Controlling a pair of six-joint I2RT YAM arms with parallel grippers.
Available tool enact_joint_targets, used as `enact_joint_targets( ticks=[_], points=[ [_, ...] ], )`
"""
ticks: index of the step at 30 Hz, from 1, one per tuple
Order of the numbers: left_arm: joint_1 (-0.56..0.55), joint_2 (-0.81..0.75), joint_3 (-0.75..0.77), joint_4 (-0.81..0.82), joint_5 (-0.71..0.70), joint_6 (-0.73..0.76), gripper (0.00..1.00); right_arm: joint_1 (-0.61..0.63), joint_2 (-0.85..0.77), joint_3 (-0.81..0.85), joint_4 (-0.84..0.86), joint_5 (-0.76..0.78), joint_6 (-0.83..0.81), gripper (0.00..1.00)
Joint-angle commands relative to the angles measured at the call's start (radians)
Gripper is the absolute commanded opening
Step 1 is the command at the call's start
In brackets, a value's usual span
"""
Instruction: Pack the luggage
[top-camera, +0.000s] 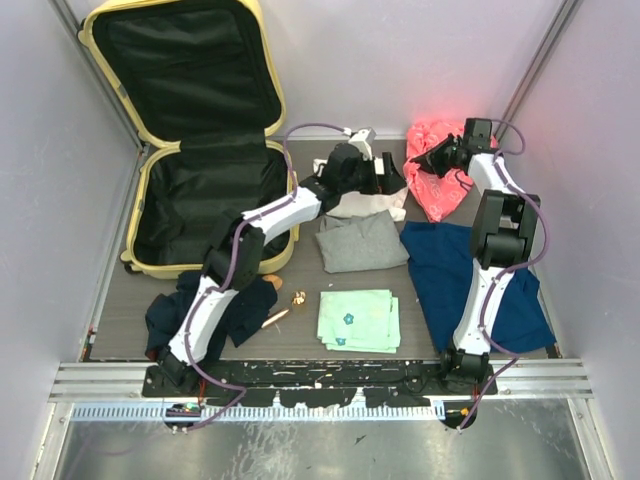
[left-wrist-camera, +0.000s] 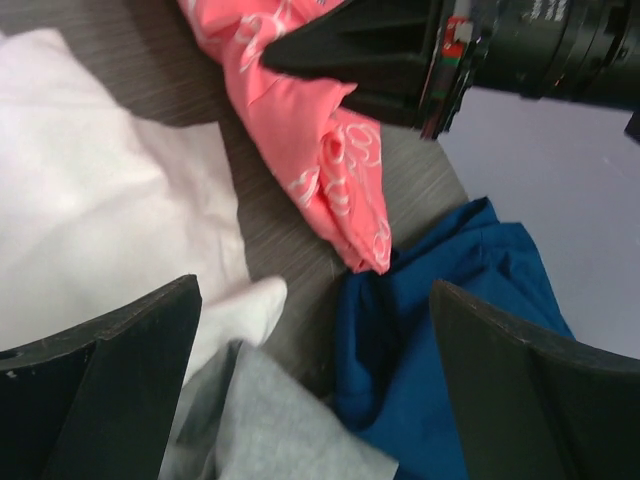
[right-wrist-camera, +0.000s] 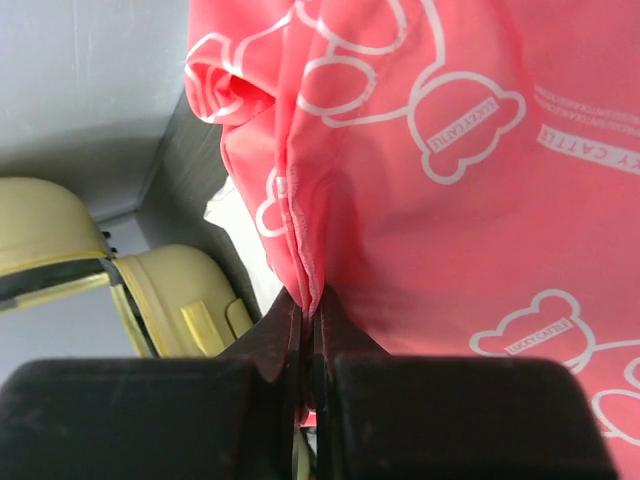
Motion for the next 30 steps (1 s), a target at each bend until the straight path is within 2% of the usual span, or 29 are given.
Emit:
enact_joint_targets(
  ticks=[1,3,7,23,27,30],
  points=[
    [-0.036,0.087,0.175,0.079,-0.085,-0.054,1.00,0.003,-0.048,-0.031,0.133,-0.044,0.175,0.01],
    [-0.044,0.157,0.250,0.042,-0.100,-0.067,0.92,0.004,-0.054,-0.041,0.150,-0.053,0.202,0.01],
    [-0.062,0.211,0.287,0.052,-0.140,-0.066,0.84,0.004,-0.062,-0.058,0.153,-0.068,0.260,0.01],
    [-0.108,0.325,0.367,0.108,-0.184,-0.043,0.81,0.032,-0.155,-0.179,0.192,-0.113,0.463,0.01],
    [-0.113,0.336,0.384,0.126,-0.183,-0.037,0.76,0.042,-0.165,-0.177,0.203,-0.110,0.492,0.01],
    [-0.122,0.342,0.413,0.130,-0.181,0.004,0.67,0.055,-0.177,-0.198,0.233,-0.112,0.538,0.01]
  ],
)
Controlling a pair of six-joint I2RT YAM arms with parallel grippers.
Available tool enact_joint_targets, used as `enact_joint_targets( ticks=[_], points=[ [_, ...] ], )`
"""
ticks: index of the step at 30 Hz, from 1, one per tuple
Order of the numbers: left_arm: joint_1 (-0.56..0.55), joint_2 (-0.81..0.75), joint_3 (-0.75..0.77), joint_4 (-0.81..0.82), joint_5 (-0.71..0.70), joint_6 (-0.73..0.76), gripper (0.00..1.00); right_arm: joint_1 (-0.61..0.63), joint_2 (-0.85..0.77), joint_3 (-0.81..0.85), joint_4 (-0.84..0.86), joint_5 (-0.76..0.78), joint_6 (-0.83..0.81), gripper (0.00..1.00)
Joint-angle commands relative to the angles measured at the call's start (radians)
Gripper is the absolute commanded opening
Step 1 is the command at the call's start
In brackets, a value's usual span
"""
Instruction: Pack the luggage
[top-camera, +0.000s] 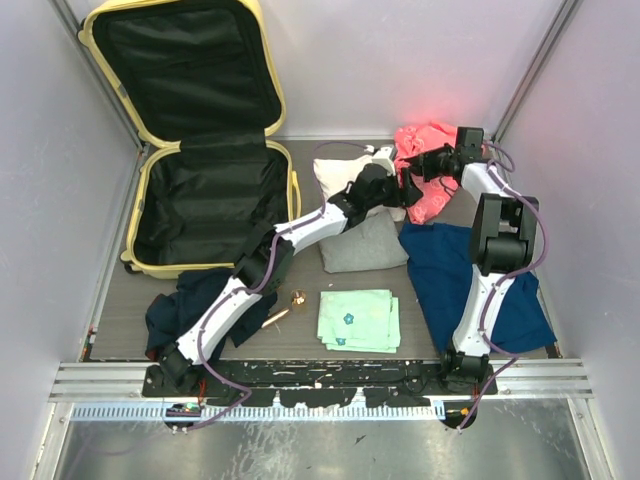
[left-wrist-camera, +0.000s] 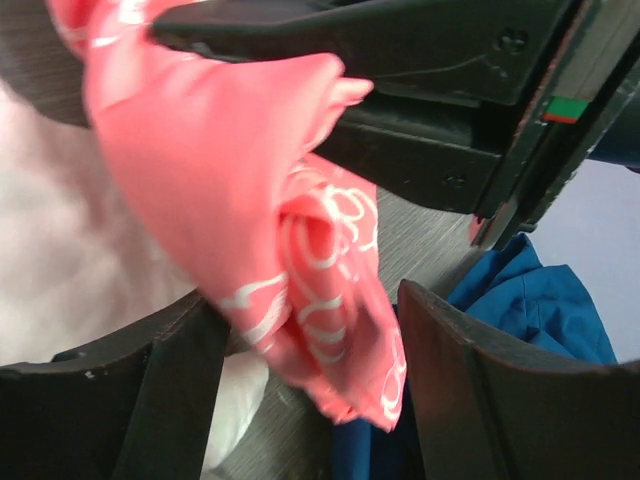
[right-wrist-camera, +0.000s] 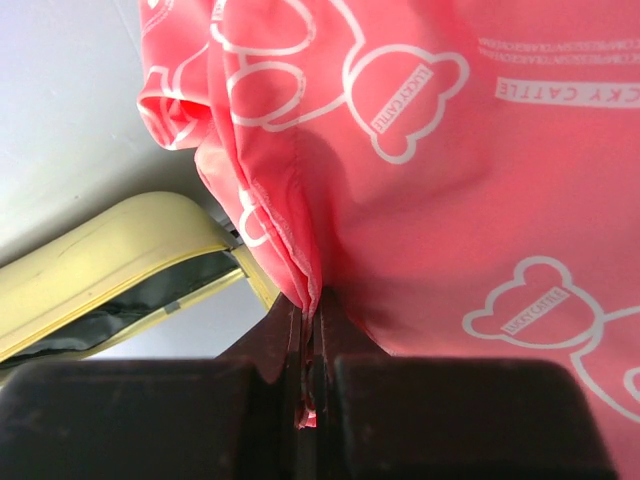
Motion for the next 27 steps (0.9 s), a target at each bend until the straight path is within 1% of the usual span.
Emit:
enact_joint_targets(
  ticks=[1,3,5,6,7,9,10,14,15,16,18,20,21,24,27],
  points=[
    [-0.018,0.012,0.081,0.083,-0.020,0.068,0.63,0.027,-0.099,-0.015,0.095,-0.054,0.104,0.01],
    [-0.020,0.016,0.100,0.060,-0.025,0.066,0.52,0.030,-0.101,-0.019,0.106,-0.052,0.120,0.01],
    [-0.016,0.005,0.099,0.030,-0.041,0.059,0.36,0.026,-0.101,-0.009,0.105,-0.051,0.117,0.01],
    [-0.010,-0.004,0.092,0.015,-0.042,0.047,0.27,0.021,-0.103,-0.002,0.105,-0.052,0.107,0.04],
    [-0.005,-0.016,0.080,0.006,-0.035,0.033,0.18,0.015,-0.102,0.004,0.105,-0.053,0.097,0.11],
    [0.013,-0.045,0.053,-0.017,-0.012,0.001,0.01,-0.009,-0.100,0.015,0.108,-0.058,0.063,0.31],
    [0.022,-0.063,0.038,-0.026,0.006,-0.010,0.00,-0.028,-0.098,0.018,0.118,-0.063,0.038,0.40],
    [0.050,-0.122,0.008,-0.080,0.111,-0.017,0.00,-0.118,-0.073,0.047,0.118,-0.080,-0.079,0.65],
    [0.056,-0.130,0.020,-0.116,0.147,-0.013,0.00,-0.145,-0.066,0.062,0.107,-0.074,-0.121,0.74],
    [0.059,-0.135,0.038,-0.171,0.181,-0.009,0.00,-0.170,-0.056,0.086,0.094,-0.065,-0.186,0.88],
    [0.070,-0.156,0.029,-0.226,0.239,-0.023,0.00,-0.209,-0.027,0.164,0.030,-0.033,-0.317,0.98],
    [0.082,-0.182,-0.006,-0.252,0.277,-0.045,0.00,-0.236,0.014,0.269,-0.036,0.013,-0.477,1.00],
    [0.088,-0.190,-0.020,-0.264,0.296,-0.053,0.00,-0.245,0.038,0.331,-0.088,0.069,-0.571,1.00],
    [0.103,-0.200,-0.024,-0.314,0.357,-0.055,0.00,-0.247,0.131,0.522,-0.215,0.171,-0.841,1.00],
    [0.124,-0.202,-0.007,-0.381,0.413,-0.039,0.00,-0.253,0.217,0.657,-0.284,0.224,-1.021,1.00]
  ],
)
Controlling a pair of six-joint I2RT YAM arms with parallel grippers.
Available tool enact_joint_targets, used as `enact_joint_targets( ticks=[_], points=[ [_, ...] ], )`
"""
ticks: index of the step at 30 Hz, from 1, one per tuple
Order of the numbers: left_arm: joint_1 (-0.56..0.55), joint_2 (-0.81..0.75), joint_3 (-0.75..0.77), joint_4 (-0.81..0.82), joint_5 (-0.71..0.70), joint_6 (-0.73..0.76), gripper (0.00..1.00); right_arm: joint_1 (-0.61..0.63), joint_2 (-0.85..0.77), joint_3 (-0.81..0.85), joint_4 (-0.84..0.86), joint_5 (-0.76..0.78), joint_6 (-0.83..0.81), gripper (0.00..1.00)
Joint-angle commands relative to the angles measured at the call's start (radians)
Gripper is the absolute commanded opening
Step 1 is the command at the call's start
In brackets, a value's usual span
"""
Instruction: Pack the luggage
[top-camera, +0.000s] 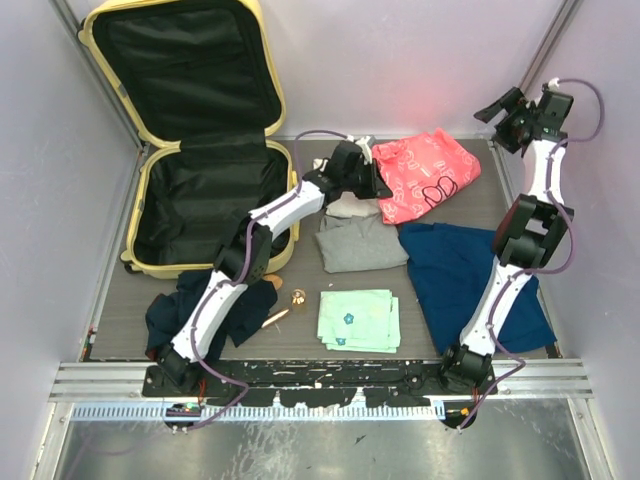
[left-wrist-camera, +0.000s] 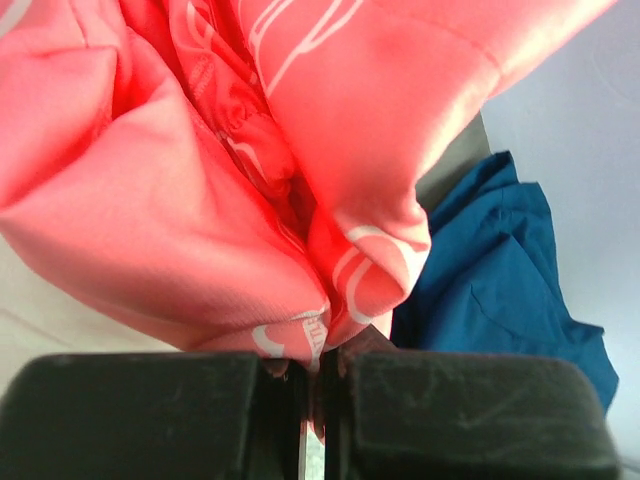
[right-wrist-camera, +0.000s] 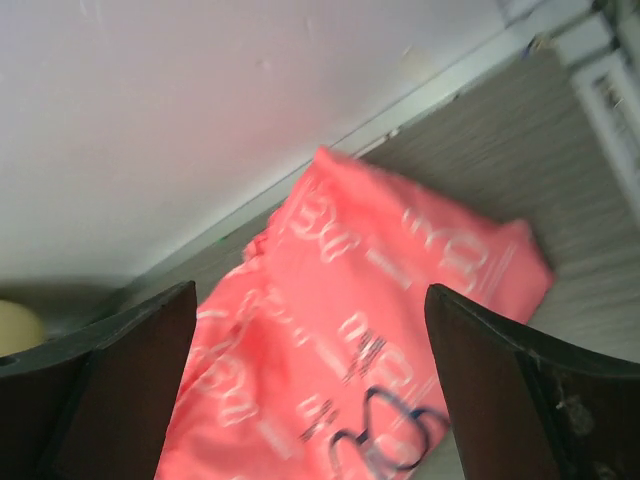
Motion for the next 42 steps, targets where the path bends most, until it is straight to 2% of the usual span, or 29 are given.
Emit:
enact_joint_targets(
  ticks=[1,7,11,14,17,22,25,28,33,34,36,37,42],
  points=[
    [0.022,-0.093,0.025,-0.114,0.168,0.002,0.00,0.022,0.116,0.190,-0.158,0.121,-0.437,1.00],
    [0.070,-0.100,0.049,-0.235,0.249,0.058,0.00,0.034,0.178,0.200,-0.203,0.096,-0.655,1.00],
    [0.084,-0.080,0.099,-0.324,0.291,0.100,0.00,0.043,0.191,0.147,-0.207,0.137,-0.721,1.00],
    [0.092,-0.071,0.111,-0.338,0.294,0.113,0.00,0.042,0.227,0.147,-0.212,0.205,-0.759,1.00],
    [0.095,-0.061,0.121,-0.338,0.295,0.121,0.00,0.043,0.246,0.136,-0.237,0.204,-0.821,1.00],
    [0.096,-0.044,0.139,-0.339,0.281,0.137,0.00,0.045,0.275,0.115,-0.359,0.021,-0.827,1.00],
    [0.096,-0.029,0.146,-0.338,0.273,0.152,0.00,0.050,0.280,0.068,-0.378,-0.042,-0.799,0.96],
    [0.095,-0.012,0.162,-0.334,0.257,0.170,0.00,0.050,0.282,0.053,-0.391,-0.135,-0.775,0.84],
    [0.092,0.009,0.198,-0.329,0.227,0.213,0.00,0.049,0.241,0.049,-0.419,-0.338,-0.698,0.49],
    [0.091,0.013,0.205,-0.328,0.221,0.221,0.00,0.051,0.227,0.050,-0.418,-0.364,-0.683,0.38],
    [0.093,0.016,0.219,-0.322,0.208,0.235,0.00,0.048,0.187,0.055,-0.409,-0.379,-0.660,0.05],
    [0.094,0.019,0.235,-0.320,0.205,0.259,0.00,0.046,0.160,0.057,-0.402,-0.378,-0.650,0.01],
    [0.093,-0.023,0.305,-0.283,0.141,0.354,0.00,0.021,-0.017,-0.004,-0.297,-0.372,-0.577,0.01]
  ],
)
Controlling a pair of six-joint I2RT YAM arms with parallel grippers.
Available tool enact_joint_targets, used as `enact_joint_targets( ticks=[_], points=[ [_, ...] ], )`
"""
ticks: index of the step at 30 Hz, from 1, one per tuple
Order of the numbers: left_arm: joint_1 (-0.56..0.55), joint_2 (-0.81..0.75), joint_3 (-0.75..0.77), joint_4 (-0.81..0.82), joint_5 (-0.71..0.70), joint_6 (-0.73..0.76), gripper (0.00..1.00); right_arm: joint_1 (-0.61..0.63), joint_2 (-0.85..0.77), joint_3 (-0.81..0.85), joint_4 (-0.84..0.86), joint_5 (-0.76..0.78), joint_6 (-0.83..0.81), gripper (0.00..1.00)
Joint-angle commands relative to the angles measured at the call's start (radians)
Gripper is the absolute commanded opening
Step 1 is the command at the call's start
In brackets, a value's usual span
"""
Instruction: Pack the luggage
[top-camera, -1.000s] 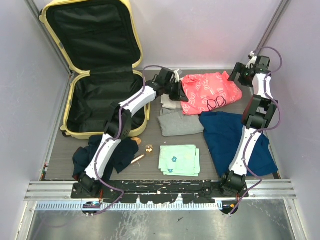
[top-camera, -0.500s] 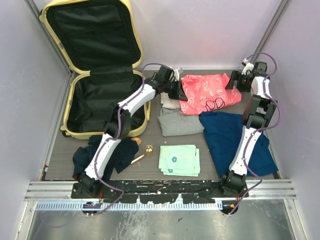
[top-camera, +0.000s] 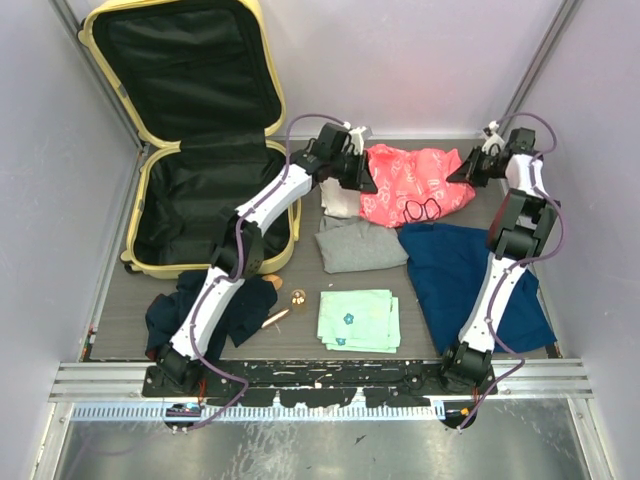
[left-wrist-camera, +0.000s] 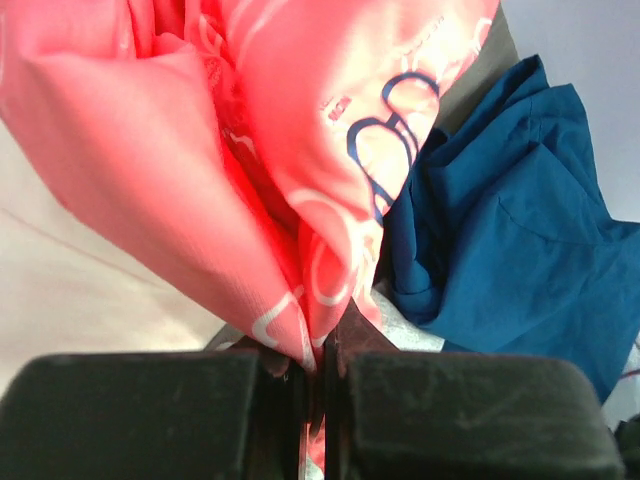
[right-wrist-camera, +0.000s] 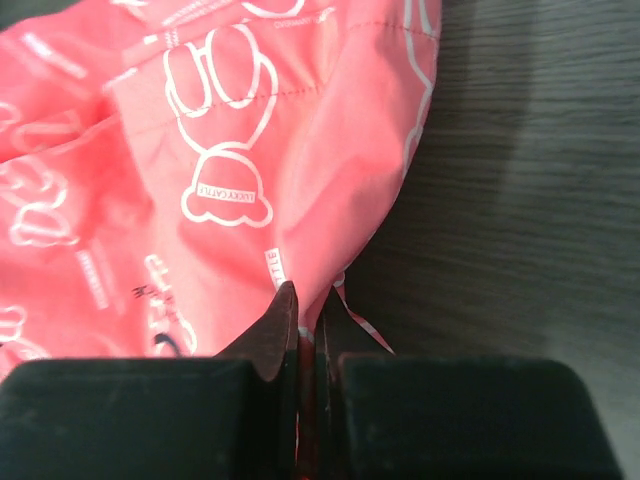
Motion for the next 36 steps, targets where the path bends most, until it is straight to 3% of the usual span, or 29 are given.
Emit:
enact_joint_targets(
  ticks=[1,9,17,26,36],
  points=[
    [0.001,-0.066,0.083,0.097,-0.072,0.104,0.00,-0.010,-0.274,-0.046,0.071,-0.091,0.107,0.01],
    [0.070,-0.246,-0.009,0.119,-0.051,0.119,0.00,-0.013,-0.510,-0.183,0.173,-0.086,0.221,0.01],
    [0.228,-0.475,-0.201,0.077,0.137,0.124,0.00,0.099,-0.699,-0.298,0.293,-0.055,0.367,0.01],
    [0.530,-0.731,-0.416,-0.179,0.229,0.240,0.00,0.508,-0.871,-0.454,0.453,0.212,0.407,0.01],
    [0.912,-0.938,-0.726,-0.448,0.214,0.564,0.00,0.950,-0.728,-0.431,0.525,0.475,0.396,0.01]
  ],
)
